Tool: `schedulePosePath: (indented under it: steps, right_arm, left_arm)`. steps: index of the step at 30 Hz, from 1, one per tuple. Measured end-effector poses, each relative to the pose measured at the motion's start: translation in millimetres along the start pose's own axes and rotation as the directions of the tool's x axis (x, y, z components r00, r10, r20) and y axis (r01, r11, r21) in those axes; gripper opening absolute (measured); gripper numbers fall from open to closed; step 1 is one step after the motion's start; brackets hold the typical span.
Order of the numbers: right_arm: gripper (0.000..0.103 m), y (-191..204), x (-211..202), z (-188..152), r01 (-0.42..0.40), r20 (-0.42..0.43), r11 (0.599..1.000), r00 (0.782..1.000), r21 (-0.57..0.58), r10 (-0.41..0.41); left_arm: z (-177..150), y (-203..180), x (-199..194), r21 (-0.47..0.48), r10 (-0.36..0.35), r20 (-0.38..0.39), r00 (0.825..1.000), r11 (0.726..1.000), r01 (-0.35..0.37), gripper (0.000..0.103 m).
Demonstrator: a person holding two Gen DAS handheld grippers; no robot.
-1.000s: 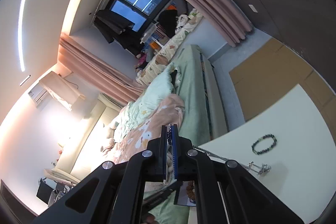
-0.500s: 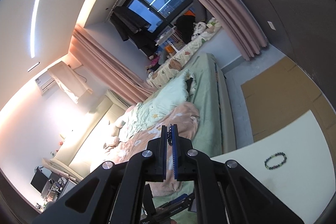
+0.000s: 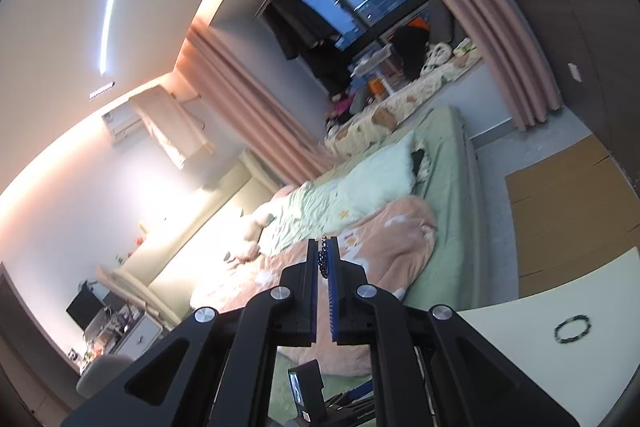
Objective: Organize jewelry
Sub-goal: 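Lift the silver chains with both tools and drop them into the black box, then grasp the black-green bead bracelet with the right tool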
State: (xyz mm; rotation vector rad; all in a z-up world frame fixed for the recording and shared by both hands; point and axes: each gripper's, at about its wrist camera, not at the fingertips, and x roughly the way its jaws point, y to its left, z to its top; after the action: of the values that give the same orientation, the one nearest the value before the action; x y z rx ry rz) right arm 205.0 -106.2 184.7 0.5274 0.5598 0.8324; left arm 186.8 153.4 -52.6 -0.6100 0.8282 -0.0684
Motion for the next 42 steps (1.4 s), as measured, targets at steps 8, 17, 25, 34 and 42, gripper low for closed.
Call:
schedulePosePath:
  steps: [8,17,25,34,42]
  right_arm:
    - [0.071,-53.2,48.6,-59.2,0.106,-0.156,0.992,0.983,0.066,-0.094]
    - [0.076,-150.6,48.5,-115.3,0.237,-0.235,0.951,0.954,0.198,-0.189]
    - [0.083,-211.8,9.4,-112.4,0.354,-0.188,0.901,0.931,0.250,-0.314]
    - [0.084,-262.0,-16.1,-112.1,0.424,-0.199,0.858,0.904,0.290,-0.379]
    - [0.077,-299.3,-18.2,-112.8,0.518,-0.253,0.817,0.850,0.252,-0.461]
  left_arm:
    - [-0.1,10.3,-14.0,-0.014,-0.014,0.024,1.000,1.000,0.014,0.096]
    - [-2.5,9.0,-11.3,-0.004,-0.029,0.016,0.999,1.000,0.029,0.096]
    - [-4.6,-24.0,14.2,0.059,-0.052,-0.022,0.998,0.997,0.053,0.096]
    - [-11.5,-82.6,68.8,0.167,-0.071,-0.088,0.994,0.982,0.085,0.096]
    - [-24.6,-115.0,111.9,0.220,-0.050,-0.115,0.992,0.973,0.074,0.096]
